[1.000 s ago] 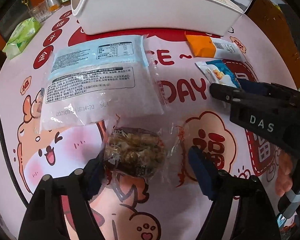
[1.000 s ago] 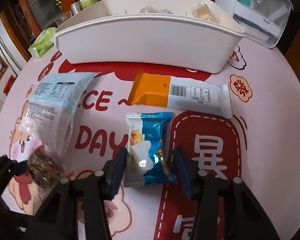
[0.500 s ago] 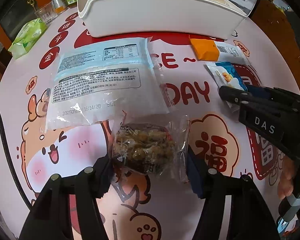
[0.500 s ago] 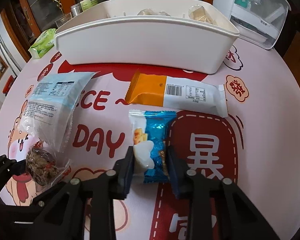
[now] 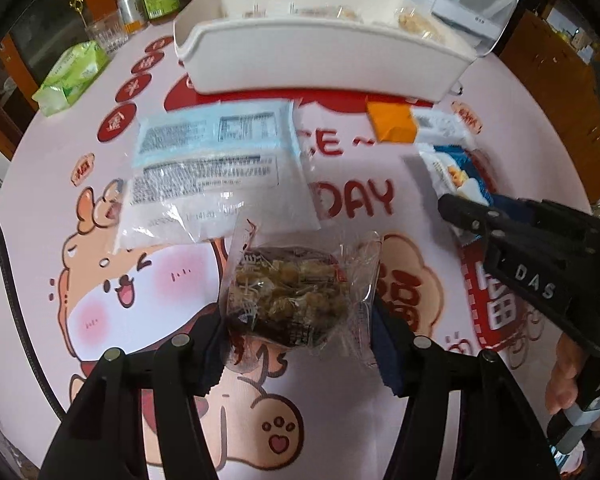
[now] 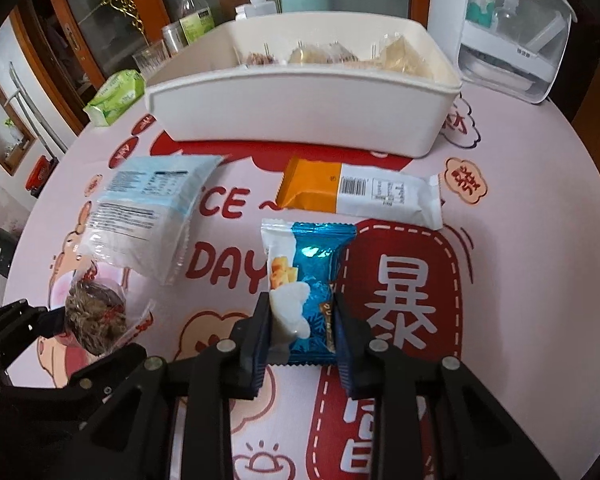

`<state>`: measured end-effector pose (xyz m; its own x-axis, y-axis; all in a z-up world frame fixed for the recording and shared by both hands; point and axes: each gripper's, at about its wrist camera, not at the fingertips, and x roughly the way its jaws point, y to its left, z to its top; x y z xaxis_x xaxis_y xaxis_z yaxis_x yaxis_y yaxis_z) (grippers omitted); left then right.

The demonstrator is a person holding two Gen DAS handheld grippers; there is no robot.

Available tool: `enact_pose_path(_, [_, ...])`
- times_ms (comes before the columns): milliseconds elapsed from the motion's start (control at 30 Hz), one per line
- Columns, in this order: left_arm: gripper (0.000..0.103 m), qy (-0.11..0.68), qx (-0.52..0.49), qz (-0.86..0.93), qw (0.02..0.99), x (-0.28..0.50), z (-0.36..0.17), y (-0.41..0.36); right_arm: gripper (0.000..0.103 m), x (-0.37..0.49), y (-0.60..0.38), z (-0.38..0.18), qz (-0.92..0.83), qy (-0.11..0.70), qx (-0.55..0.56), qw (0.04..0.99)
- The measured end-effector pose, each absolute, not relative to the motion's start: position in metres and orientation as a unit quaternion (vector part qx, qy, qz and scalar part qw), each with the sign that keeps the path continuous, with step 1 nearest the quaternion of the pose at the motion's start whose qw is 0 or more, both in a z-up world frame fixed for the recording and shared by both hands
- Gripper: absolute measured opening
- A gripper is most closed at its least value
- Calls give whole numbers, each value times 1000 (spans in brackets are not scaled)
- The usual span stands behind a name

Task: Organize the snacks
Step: 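Carry nut bag and biscuit packet over the white tray, open both tools to drop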

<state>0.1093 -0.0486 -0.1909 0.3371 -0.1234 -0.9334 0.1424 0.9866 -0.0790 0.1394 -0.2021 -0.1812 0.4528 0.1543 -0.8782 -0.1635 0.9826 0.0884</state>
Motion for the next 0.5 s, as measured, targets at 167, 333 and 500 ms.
enact_pose_path(167, [60, 537, 12, -78, 840, 109, -153, -48, 29, 137, -209, -162, 96, 502, -3, 860])
enact_pose_path(333, [60, 490, 23, -74, 868, 124, -102, -37, 29, 147, -219, -129, 100, 476, -10, 874])
enact_pose_path(500, [60, 435, 24, -78, 897, 149, -44, -31, 29, 171, -229, -71, 98, 429, -23, 897])
